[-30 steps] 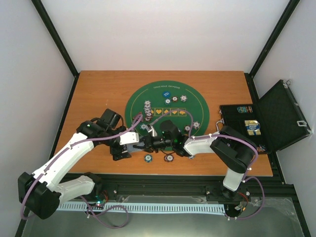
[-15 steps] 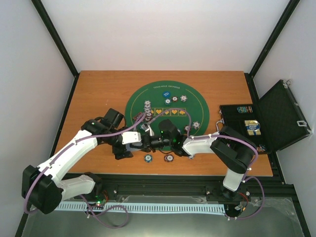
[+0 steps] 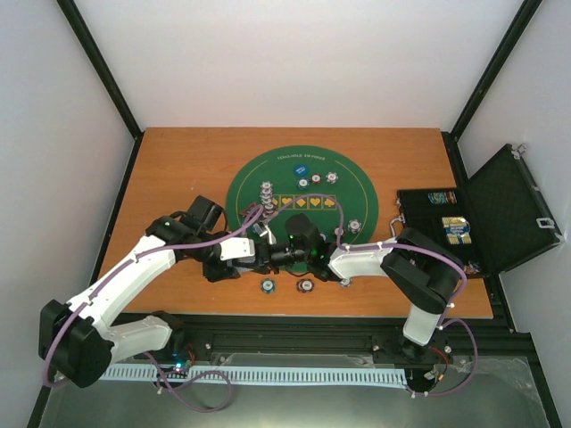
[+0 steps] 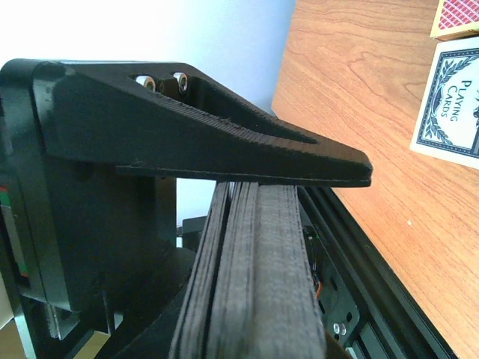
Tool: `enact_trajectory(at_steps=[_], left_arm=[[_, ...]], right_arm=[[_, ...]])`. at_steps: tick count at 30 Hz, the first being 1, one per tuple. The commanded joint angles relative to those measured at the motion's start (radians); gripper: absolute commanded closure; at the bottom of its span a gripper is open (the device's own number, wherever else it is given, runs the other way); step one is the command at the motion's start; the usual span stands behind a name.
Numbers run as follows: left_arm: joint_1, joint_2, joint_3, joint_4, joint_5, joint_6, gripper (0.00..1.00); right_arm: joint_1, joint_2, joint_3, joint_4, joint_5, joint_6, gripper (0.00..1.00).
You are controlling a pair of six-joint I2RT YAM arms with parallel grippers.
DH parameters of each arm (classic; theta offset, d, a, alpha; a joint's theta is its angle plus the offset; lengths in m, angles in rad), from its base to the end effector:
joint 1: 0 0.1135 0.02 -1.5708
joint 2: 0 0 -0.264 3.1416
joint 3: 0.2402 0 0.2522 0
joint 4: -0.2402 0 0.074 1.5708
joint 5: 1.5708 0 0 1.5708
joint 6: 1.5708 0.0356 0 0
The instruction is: Distribute texas hold em gaming equipment
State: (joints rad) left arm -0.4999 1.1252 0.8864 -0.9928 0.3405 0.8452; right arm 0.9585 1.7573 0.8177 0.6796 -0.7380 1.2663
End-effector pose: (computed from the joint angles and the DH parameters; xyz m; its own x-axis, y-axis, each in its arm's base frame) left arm 0.1647 -0.1035 0.2506 -0.1382 0.8790 -0.4564 0.9837 0.1754 0.0399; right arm 0.1867 0.3075 0.1848 -0.9784 -0.1650 -0.1247 -0.1526 0.1687 0.9738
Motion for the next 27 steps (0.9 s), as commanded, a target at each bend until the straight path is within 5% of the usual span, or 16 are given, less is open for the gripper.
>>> enact_trajectory(at_steps=[1,8,14,27], left_arm=[[-0.005,-0.033,0.024,0.006,0.007,0.002,0.47],[-0.005,-0.058,0.020,0.000,0.003,0.001,0.44],[-0.005,-0.065,0.011,-0.014,-0.020,0.016,0.58],[-0.005,-0.073,0.012,-0.028,-0.074,0.047,0.70]], right_arm=[[0.005,0.007,0.010,0.005,0.031,0.003,0.97],[0.005,0.012,0.005,-0.001,0.043,0.002,0.97],[-0.012,0.006,0.002,-0.036,0.045,-0.014,0.93],[-0.051,-0.031,0.021,-0.182,0.026,-0.097,0.60]])
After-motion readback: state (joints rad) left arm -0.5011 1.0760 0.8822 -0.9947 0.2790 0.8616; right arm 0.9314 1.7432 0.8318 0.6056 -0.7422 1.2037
